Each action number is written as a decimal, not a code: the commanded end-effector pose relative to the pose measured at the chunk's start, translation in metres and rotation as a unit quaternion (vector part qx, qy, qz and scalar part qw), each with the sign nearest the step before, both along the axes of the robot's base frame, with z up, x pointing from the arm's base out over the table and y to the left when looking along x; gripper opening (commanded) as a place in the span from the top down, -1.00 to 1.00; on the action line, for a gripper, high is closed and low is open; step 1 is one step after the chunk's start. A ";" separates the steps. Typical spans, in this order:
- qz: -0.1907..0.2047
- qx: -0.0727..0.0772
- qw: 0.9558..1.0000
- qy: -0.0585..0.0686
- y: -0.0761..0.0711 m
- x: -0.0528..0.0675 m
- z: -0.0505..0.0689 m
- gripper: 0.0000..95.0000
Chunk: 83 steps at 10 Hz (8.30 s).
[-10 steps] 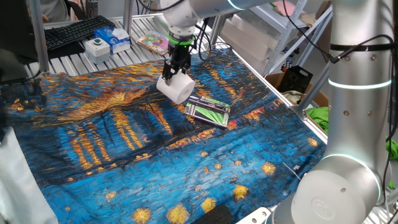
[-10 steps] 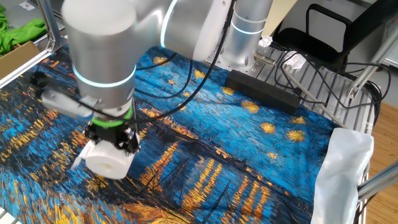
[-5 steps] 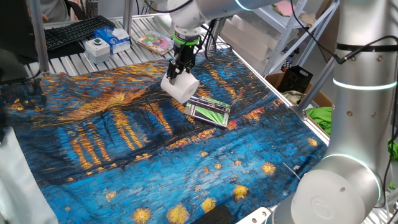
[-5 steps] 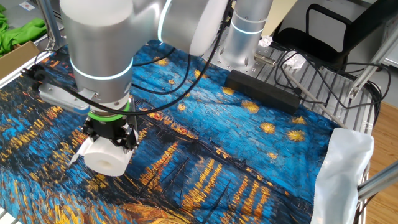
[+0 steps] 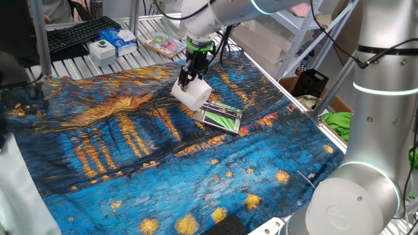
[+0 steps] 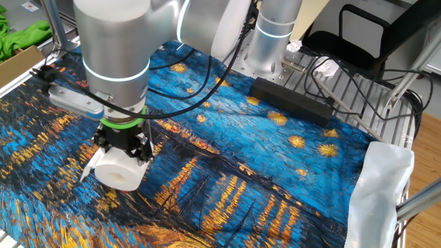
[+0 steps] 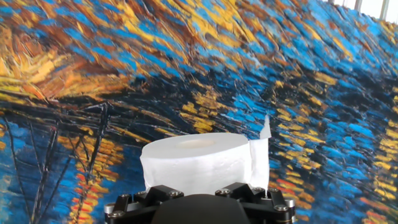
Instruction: Put the toilet paper on its holder
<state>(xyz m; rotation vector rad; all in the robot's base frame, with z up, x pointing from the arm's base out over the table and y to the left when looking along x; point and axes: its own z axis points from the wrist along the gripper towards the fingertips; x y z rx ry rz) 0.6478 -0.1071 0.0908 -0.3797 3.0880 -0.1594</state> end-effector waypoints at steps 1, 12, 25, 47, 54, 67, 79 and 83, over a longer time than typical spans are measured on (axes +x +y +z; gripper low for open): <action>0.000 -0.001 1.000 0.001 -0.002 -0.004 -0.001 1.00; 0.000 0.004 1.000 0.004 -0.015 -0.036 -0.002 1.00; 0.000 0.023 1.000 -0.001 -0.020 -0.038 -0.005 1.00; -0.033 0.004 0.999 -0.008 -0.020 -0.038 -0.006 1.00; 0.000 -0.001 1.000 0.008 -0.020 -0.038 -0.006 1.00; 0.000 0.002 1.000 0.006 -0.041 -0.052 -0.006 1.00; -0.016 0.007 1.000 0.003 -0.056 -0.080 -0.011 0.60; -0.031 -0.010 0.999 0.002 -0.056 -0.080 -0.011 -1.00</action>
